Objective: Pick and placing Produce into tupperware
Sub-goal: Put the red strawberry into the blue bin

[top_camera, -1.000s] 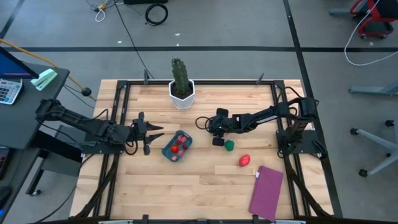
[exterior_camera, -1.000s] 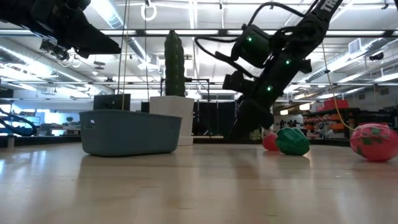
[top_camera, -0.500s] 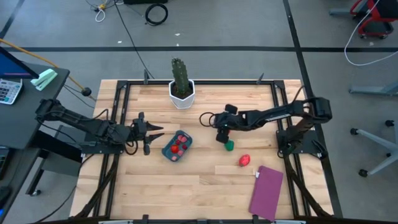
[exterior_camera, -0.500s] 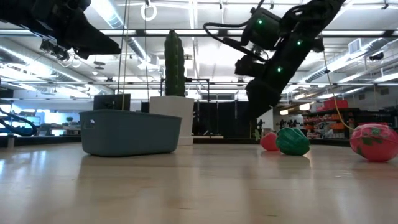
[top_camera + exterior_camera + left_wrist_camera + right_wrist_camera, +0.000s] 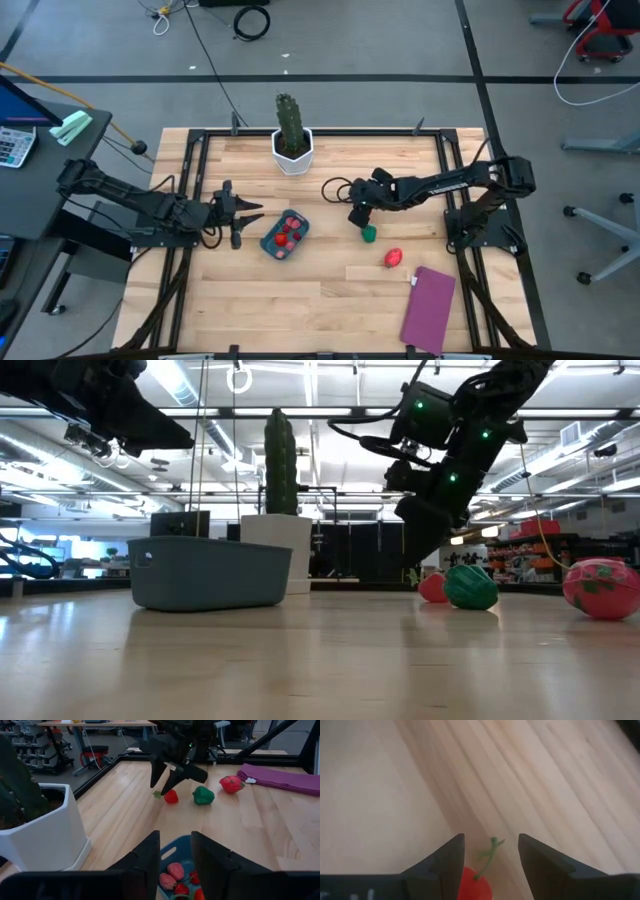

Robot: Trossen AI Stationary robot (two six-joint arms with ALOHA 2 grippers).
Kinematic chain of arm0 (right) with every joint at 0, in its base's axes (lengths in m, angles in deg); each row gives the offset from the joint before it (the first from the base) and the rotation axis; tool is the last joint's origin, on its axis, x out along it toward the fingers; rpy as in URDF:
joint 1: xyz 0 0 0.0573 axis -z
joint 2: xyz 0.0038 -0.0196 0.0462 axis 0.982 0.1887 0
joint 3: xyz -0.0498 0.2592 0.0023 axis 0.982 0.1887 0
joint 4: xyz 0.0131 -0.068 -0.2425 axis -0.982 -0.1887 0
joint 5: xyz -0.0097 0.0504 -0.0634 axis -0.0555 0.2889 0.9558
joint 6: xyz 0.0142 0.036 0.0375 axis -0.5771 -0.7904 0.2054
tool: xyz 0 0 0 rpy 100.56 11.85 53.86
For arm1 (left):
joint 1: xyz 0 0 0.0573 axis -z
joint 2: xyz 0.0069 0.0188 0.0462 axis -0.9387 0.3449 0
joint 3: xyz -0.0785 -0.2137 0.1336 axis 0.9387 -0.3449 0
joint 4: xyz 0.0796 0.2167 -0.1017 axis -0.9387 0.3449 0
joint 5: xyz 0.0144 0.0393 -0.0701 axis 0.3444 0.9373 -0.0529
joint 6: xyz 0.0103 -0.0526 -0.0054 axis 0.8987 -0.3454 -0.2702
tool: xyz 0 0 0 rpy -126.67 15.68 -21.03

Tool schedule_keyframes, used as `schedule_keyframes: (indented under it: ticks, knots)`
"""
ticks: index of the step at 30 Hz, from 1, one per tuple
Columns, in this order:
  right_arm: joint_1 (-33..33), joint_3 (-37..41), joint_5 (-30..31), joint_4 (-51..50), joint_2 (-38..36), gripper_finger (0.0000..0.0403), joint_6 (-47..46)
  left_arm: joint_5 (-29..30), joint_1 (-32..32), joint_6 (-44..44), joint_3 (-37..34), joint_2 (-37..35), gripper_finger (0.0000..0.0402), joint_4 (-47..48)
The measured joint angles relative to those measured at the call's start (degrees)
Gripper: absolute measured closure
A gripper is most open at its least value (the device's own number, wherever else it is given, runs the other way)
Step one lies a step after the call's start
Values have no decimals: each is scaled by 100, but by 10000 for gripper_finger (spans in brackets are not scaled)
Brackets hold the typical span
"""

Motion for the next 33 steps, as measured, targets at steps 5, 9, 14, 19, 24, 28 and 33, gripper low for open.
schedule_keyframes:
  ticks: [5,9,14,19,24,28,33]
  knots:
    - [-11,0,136,12,15,209,-77,0,0,2,0,0,287,33]
    - [13,0,127,-81,15,211,-289,0,0,0,0,0,289,34]
    - [13,0,113,-204,15,212,-442,0,0,-25,0,0,285,32]
    - [13,0,90,-220,15,212,-482,0,0,-31,0,0,288,33]
    - [11,0,77,-241,16,212,-580,0,0,-33,0,0,291,34]
    - [11,0,75,-243,17,212,-613,0,0,-34,0,0,287,32]
    - [11,0,59,-243,17,212,-646,0,0,-35,0,0,286,32]
